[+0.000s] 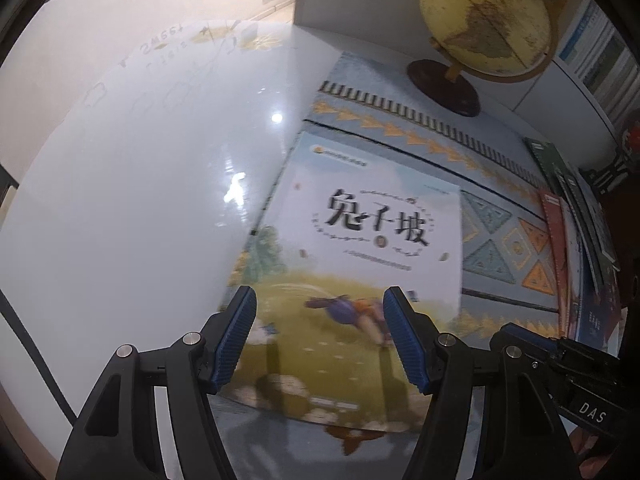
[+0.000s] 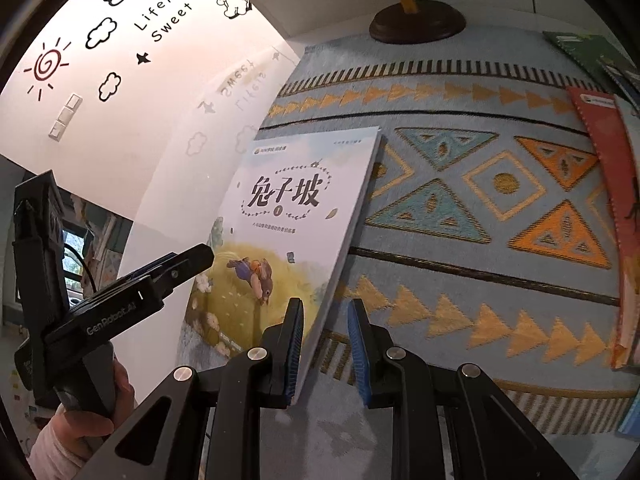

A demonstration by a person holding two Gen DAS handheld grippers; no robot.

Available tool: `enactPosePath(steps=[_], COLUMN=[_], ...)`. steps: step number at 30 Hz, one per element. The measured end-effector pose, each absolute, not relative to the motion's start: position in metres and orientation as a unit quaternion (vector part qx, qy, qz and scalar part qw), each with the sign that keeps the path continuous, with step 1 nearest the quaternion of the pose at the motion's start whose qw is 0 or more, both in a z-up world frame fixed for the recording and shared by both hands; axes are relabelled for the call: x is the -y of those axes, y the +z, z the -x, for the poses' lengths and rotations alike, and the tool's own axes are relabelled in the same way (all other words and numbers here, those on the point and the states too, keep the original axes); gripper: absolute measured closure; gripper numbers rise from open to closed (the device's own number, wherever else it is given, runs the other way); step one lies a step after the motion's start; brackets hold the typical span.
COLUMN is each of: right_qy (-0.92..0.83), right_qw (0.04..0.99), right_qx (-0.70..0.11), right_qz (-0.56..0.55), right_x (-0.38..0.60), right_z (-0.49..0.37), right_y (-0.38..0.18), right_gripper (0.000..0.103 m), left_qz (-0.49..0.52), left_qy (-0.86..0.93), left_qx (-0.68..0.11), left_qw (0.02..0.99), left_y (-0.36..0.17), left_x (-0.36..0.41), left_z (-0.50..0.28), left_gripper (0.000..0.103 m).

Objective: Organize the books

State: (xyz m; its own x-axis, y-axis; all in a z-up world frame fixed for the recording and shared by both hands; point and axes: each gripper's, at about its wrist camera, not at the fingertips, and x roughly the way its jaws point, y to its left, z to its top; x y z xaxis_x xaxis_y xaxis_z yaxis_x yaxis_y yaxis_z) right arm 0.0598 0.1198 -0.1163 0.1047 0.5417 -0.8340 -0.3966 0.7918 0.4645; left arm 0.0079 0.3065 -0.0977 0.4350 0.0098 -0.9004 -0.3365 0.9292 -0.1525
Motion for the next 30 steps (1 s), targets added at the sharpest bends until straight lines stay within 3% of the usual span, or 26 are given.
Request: enactPosePath(steps=[12, 30], right_qy=[0.289, 0.111], right_qw=[0.767, 0.802], right_qx=[-0.568, -0.563], right_qz=[-0.076, -0.167], right_x=[-0.039, 0.218], right_z=[-0.07, -0.076], right_y=[-0.097, -0.111], right_gripper=[0.081, 0.078], left_qz=[0.15, 0.096], left_qy=[0.063, -0.114], left_qx=[-0.519, -0.544], left_qw=[0.839, 0.826], left_y=[-0.09, -0.102], left_x=[-0.229, -0.011], left_z=[-0.036, -0.08], left_gripper=[0.039, 0.039])
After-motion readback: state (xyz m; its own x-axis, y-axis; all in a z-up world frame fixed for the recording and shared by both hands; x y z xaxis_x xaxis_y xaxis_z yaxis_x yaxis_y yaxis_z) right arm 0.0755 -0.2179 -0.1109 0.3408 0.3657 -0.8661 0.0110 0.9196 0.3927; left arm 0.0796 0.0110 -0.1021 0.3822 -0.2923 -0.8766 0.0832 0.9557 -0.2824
